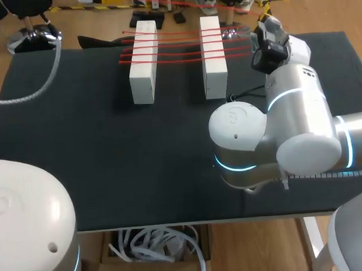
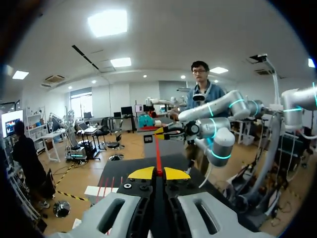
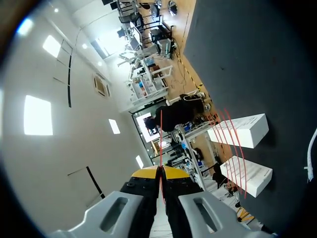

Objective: Grab the tape and strap the tape.

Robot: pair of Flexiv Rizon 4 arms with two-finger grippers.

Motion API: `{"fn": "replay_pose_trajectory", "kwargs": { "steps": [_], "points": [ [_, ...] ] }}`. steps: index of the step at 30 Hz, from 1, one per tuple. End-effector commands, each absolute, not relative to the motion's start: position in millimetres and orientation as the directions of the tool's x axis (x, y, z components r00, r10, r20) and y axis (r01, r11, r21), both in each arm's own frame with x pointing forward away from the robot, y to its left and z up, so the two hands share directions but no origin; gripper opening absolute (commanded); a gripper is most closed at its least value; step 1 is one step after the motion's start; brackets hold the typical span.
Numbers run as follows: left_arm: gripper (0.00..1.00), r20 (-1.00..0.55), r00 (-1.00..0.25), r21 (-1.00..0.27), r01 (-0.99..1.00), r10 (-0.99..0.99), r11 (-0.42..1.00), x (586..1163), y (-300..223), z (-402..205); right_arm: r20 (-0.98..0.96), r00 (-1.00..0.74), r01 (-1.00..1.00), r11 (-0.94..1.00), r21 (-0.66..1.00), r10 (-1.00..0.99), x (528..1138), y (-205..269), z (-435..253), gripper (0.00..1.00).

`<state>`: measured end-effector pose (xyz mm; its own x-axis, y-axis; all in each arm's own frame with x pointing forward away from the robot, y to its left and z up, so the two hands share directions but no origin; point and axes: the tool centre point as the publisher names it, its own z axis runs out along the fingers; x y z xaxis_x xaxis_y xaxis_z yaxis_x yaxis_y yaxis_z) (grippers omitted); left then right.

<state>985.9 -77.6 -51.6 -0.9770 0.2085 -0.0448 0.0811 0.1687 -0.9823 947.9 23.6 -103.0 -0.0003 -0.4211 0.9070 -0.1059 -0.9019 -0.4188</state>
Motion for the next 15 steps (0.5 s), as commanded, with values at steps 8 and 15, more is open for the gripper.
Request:
{"fn": "replay_pose_trajectory", "kwargs": {
  "steps": [8,15],
  "points": [
    [0.0,-0.058,-0.985,-0.923,0.115,0.163,0.366,972.8,-80.2,-45.0,0.908,0.006,-0.107,-0.903,-0.417,-0.42,947.8,22.4,-100.4,0.0],
    [0.0,-0.024,-0.985,-0.877,0.103,0.171,0.469,974.5,-86.3,-45.3,0.908,0.006,-0.107,-0.903,-0.417,-0.42,947.8,22.4,-100.4,0.0]
  ]
}}
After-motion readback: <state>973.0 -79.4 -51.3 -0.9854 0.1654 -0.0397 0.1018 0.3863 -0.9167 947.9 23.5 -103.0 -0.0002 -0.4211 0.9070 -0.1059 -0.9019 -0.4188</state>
